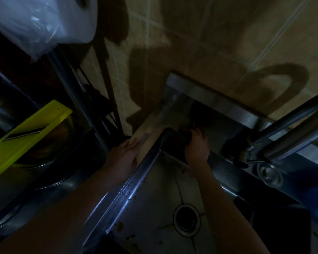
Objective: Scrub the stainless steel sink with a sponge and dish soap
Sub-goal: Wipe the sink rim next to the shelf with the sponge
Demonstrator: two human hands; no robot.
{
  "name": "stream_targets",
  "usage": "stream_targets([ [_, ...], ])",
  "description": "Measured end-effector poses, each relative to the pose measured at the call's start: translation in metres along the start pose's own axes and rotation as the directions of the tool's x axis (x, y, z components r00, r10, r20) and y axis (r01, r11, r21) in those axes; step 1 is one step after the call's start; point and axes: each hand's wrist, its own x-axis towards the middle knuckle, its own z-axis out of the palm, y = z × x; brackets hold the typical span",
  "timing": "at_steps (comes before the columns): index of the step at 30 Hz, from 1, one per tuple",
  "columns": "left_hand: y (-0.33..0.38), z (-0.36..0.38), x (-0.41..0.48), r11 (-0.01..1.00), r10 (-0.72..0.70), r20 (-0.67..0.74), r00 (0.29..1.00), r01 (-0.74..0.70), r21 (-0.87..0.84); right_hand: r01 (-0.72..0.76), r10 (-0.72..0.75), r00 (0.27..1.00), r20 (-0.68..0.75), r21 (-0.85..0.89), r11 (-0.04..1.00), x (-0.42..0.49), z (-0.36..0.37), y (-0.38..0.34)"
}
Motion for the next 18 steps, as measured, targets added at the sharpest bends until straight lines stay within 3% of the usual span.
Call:
stream_targets([
  [5, -0.002, 0.001, 0.0, 1.0, -0.028, 0.038, 0.999, 0.028, -0.008, -0.053, 0.051, 0.998, -0.04, -0.031, 0.998, -0.004, -0.008, 0.018],
  [9, -0.002, -0.001, 0.001, 1.0, -0.002, 0.062, 0.998, 0.0, 0.023, 0.055, -0.056, 0.998, -0.03, -0.042, 0.998, 0.008, 0.0, -0.009],
  [14, -0.001, -0.003, 0.003, 0.997, -0.047, 0.106, 0.993, 0.039, 0.073, 0.249, -0.245, 0.966, 0.082, -0.044, 0.968, 0.022, 0.014, -0.051],
  [18, -0.007, -0.01, -0.003, 0.976, -0.071, 0.208, 0.976, 0.025, 0.217, 0.275, -0.283, 0.947, 0.151, 0.076, 0.958, 0.016, 0.019, -0.073],
])
